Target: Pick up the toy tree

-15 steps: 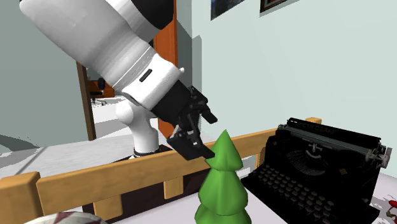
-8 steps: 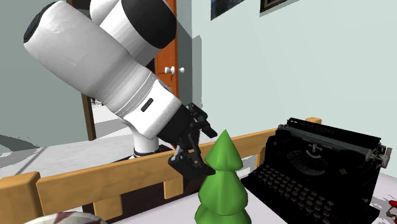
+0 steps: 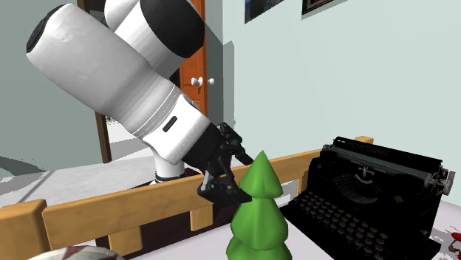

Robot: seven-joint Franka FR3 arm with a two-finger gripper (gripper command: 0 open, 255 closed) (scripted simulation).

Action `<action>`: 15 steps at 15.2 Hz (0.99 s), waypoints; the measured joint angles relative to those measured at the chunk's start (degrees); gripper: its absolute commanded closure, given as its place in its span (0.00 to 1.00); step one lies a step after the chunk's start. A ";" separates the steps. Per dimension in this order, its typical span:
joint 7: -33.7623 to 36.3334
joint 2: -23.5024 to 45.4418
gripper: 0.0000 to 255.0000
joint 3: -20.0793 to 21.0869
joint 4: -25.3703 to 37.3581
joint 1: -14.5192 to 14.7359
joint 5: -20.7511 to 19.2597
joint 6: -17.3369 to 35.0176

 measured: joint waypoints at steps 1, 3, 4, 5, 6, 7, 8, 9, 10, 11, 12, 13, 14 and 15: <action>0.00 0.00 1.00 0.00 0.00 0.00 0.00 0.01; 0.00 -0.05 1.00 0.03 -0.05 -0.02 -0.01 0.05; 0.32 -0.26 1.00 0.13 0.03 -0.13 -0.28 -0.10; 0.84 -0.63 1.00 0.29 0.26 -0.29 -0.68 -0.42; 1.59 -1.07 1.00 0.59 0.64 -0.40 -1.05 -0.75; 2.25 -1.51 1.00 0.87 0.91 -0.53 -1.40 -1.04; 2.92 -2.06 1.00 1.11 1.19 -0.75 -1.87 -1.42; 3.52 -2.47 1.00 1.36 1.45 -0.88 -2.19 -1.71; 4.22 -2.86 1.00 1.67 1.80 -0.95 -2.45 -2.01; 4.86 -3.06 1.00 1.84 2.41 -0.99 -2.67 -2.52; 5.27 -3.15 1.00 1.95 2.84 -0.99 -2.78 -2.85; 5.96 -3.56 1.00 2.22 3.26 -1.11 -3.09 -3.27; 6.70 -4.05 1.00 2.52 3.66 -1.27 -3.46 -3.72; 7.17 -4.31 1.00 2.60 4.16 -1.40 -3.74 -4.26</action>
